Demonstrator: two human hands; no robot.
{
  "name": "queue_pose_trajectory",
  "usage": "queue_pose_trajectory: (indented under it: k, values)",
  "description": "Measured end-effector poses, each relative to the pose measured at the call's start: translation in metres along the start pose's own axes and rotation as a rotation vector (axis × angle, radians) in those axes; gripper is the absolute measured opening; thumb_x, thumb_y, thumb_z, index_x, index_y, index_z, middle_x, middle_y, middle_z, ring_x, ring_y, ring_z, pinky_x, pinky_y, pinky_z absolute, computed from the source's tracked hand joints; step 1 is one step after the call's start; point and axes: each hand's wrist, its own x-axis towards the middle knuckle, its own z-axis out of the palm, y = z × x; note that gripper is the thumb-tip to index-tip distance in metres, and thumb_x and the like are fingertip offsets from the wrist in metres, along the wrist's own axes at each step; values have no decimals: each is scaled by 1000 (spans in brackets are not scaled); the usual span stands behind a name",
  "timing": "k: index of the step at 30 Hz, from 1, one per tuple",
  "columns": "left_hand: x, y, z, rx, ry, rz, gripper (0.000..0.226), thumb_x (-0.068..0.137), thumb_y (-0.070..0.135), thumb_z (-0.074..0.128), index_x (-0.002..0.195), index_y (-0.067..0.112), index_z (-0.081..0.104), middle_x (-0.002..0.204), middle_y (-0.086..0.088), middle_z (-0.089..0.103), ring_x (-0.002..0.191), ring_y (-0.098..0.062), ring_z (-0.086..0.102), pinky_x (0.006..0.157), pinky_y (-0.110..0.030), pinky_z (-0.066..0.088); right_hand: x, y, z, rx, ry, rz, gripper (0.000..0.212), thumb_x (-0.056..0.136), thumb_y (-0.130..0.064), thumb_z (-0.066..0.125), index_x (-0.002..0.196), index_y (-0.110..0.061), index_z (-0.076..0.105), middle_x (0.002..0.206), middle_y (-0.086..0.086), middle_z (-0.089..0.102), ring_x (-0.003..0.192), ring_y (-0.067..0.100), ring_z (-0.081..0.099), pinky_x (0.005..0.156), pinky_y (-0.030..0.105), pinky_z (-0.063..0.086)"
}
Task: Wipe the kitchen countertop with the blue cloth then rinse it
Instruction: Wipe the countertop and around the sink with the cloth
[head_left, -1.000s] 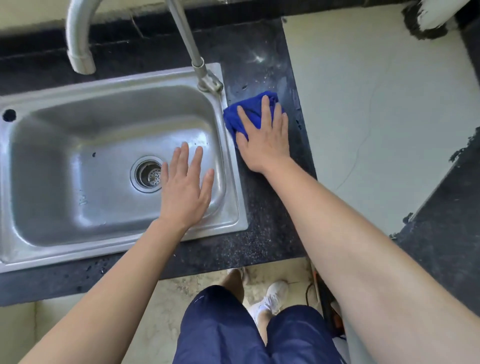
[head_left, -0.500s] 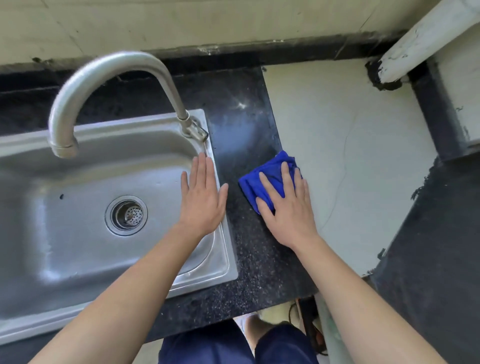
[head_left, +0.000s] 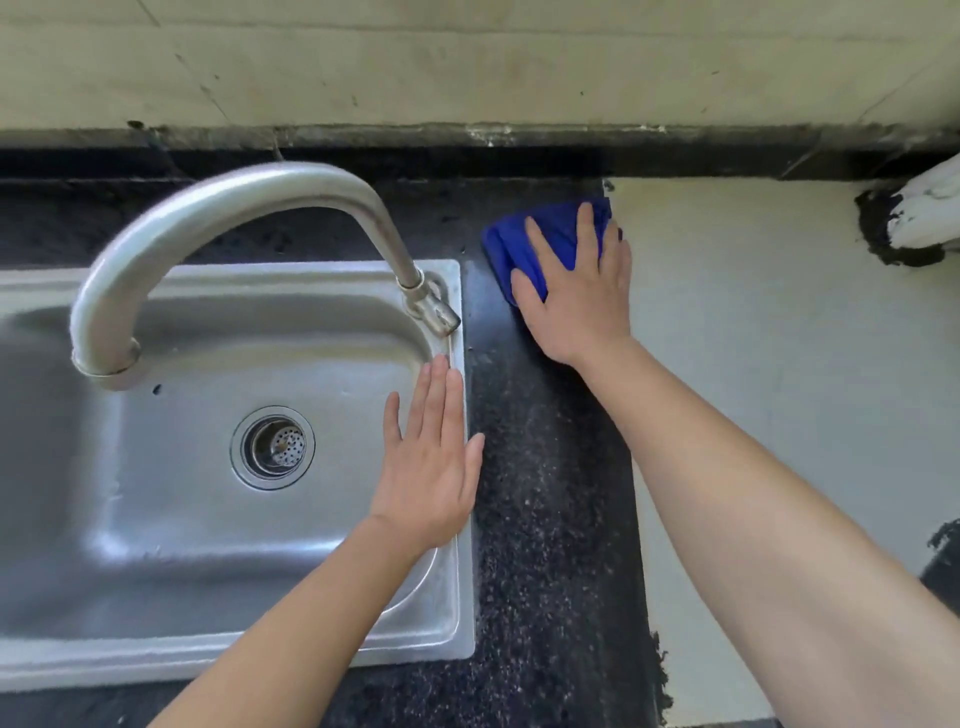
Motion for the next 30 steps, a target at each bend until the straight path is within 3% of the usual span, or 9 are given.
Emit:
queue_pose_trajectory:
  k: [5,9,14,19,25,30]
  values:
    - [2,1,-3,22,-19,-18,65,103,39,11,157,4,0,166,-11,-5,153,-23,-7,120,-58,12,29,-23,9,70,67,-14,61,101,-54,28,158,-36,17,166,17,-2,149,46,-1,122,54,-4]
    - [1,2,-5,45,-15,-28,66,103,39,15,157,3,5,166,-13,1,154,-25,0,119,-58,14,-35,15,14,36,35,-199,60,100,-58,28,157,-39,20,167,12,-1,151,40,0,123,52,1]
    - [0,3,-2,62,24,-22,73,101,47,23,156,1,12,165,-15,8,153,-28,8,117,-59,19,-111,48,22,15,-8,-225,58,99,-57,36,154,-41,28,167,12,4,151,40,1,123,54,3]
    - [-1,3,-3,45,8,-24,83,97,61,20,157,5,6,166,-11,0,154,-25,2,119,-57,15,-65,21,13,4,-14,-214,59,99,-57,35,155,-42,24,166,13,1,149,43,3,122,53,4]
    - [0,4,-5,71,-16,-42,84,97,63,17,157,6,1,166,-9,-4,154,-24,-3,119,-58,15,31,-44,1,14,4,-160,58,101,-52,30,156,-41,19,166,15,0,148,45,4,121,53,3]
    - [-2,4,-6,41,-12,-40,84,97,62,19,158,7,2,166,-9,-5,154,-23,-3,119,-57,15,-27,-3,11,32,38,-241,56,101,-55,32,155,-40,25,167,11,4,150,40,5,122,51,5]
